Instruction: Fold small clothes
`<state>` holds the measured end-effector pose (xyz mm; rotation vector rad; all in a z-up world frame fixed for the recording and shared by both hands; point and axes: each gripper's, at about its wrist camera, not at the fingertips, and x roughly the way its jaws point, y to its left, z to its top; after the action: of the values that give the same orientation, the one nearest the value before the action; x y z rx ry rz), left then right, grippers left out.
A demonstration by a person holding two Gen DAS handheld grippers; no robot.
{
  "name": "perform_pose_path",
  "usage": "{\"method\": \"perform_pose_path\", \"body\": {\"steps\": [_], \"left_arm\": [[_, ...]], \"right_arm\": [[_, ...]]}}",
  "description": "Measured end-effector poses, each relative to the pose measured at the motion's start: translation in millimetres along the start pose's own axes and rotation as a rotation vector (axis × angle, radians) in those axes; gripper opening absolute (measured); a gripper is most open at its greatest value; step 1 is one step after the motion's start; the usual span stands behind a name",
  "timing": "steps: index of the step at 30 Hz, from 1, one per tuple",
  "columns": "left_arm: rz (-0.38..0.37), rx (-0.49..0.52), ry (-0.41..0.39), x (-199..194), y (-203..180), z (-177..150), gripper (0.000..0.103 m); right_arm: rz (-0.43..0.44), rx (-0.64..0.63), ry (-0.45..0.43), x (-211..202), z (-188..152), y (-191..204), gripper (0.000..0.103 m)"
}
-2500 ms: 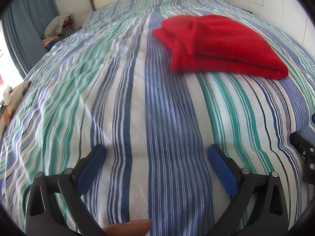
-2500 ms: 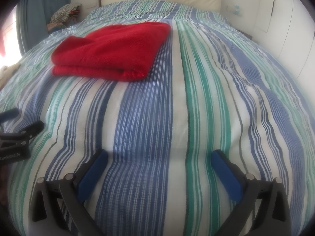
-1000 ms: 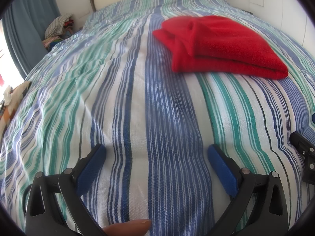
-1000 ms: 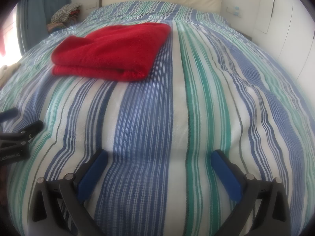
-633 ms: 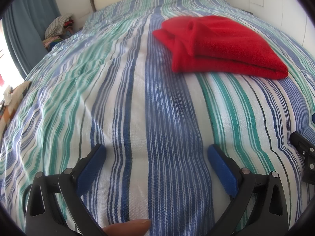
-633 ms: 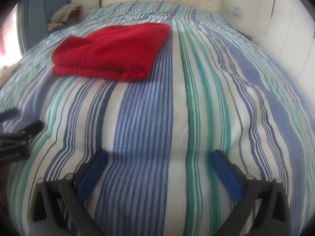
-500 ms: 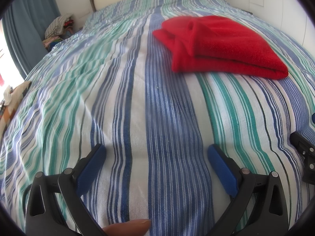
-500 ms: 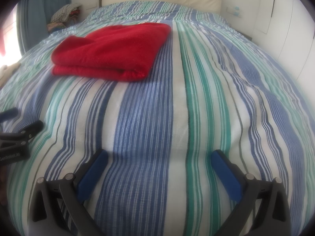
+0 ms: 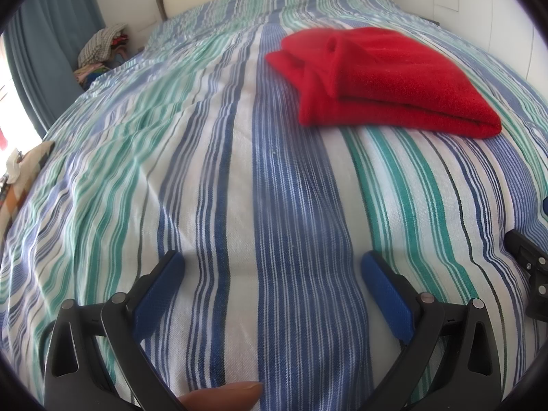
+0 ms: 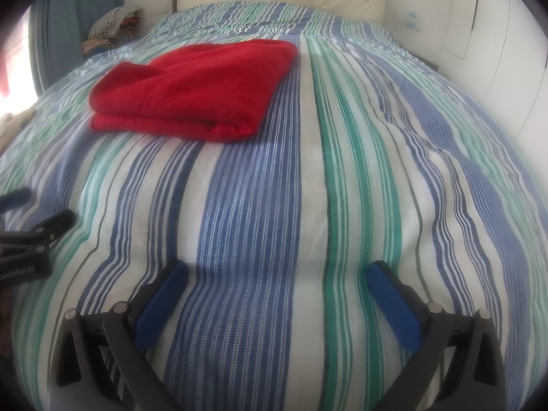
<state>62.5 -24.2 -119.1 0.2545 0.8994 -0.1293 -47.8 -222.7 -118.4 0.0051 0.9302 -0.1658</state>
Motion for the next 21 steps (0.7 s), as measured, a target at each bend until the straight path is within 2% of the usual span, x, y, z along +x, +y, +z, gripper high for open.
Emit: {"method": "perform_pose_path", "body": {"steps": [21], "left_arm": [[0.0, -0.001, -0.001, 0.2, -0.1, -0.5, 0.103]], "right_arm": [[-0.002, 0.0, 0.0, -0.5, -1.2, 2.2, 0.103]]}}
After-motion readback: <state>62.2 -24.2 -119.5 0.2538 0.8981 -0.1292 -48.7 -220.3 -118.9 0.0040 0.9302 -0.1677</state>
